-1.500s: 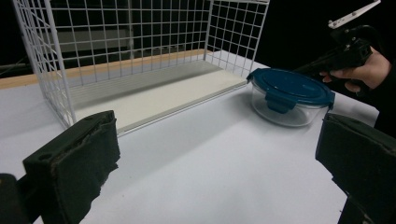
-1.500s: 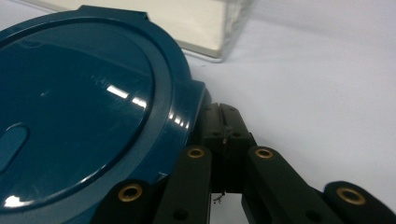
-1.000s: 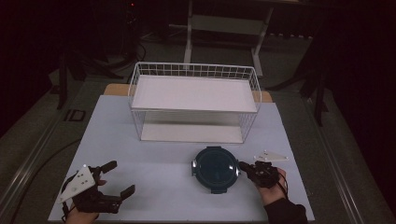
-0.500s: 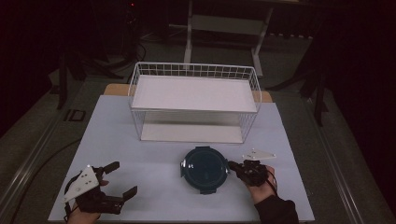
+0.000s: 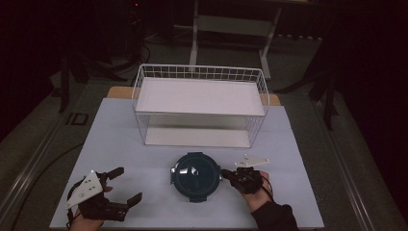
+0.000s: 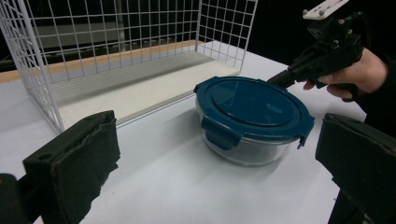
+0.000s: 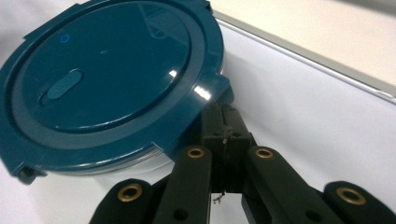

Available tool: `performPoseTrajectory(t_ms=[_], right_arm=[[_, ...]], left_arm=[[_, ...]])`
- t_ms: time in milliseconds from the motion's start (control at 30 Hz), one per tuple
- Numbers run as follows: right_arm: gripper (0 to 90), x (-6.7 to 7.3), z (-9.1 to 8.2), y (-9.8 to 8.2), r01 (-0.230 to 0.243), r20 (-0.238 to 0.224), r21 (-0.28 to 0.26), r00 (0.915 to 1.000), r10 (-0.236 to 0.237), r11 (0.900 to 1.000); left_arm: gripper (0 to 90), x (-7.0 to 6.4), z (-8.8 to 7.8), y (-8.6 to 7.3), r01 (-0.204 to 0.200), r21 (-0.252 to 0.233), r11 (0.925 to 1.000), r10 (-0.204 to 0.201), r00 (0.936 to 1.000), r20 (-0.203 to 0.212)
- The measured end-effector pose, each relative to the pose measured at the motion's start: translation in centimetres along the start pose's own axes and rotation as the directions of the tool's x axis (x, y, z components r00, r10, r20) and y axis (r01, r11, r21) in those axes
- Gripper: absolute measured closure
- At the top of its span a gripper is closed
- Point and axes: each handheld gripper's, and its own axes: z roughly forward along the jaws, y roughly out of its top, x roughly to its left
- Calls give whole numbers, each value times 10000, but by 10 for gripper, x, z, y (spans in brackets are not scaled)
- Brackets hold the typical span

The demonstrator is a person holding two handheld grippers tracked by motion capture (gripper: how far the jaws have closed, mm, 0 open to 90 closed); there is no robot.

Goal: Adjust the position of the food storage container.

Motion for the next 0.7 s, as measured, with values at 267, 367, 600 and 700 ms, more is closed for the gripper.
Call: performPoseTrajectory(t_ms=[267,367,600,700], right_arm=[[900,5,2,-1,123,-217,-49,9997,-124,9999],[898,4,1,-1,51,-278,-174,9996,-56,9998],[571,5,-15,2,80,-49,-1061,10000,-86,9943],[389,7,-22,4,111,-67,-1543,9999,-122,9880]], left_arm=[[0,-1,0,0,-59,37,10000,59,10000,17],[0,-2,0,0,-99,56,9999,99,9999,64],[0,-5,1,0,-172,53,9998,171,9994,303],[0,-6,2,2,-180,128,9998,175,9990,415]])
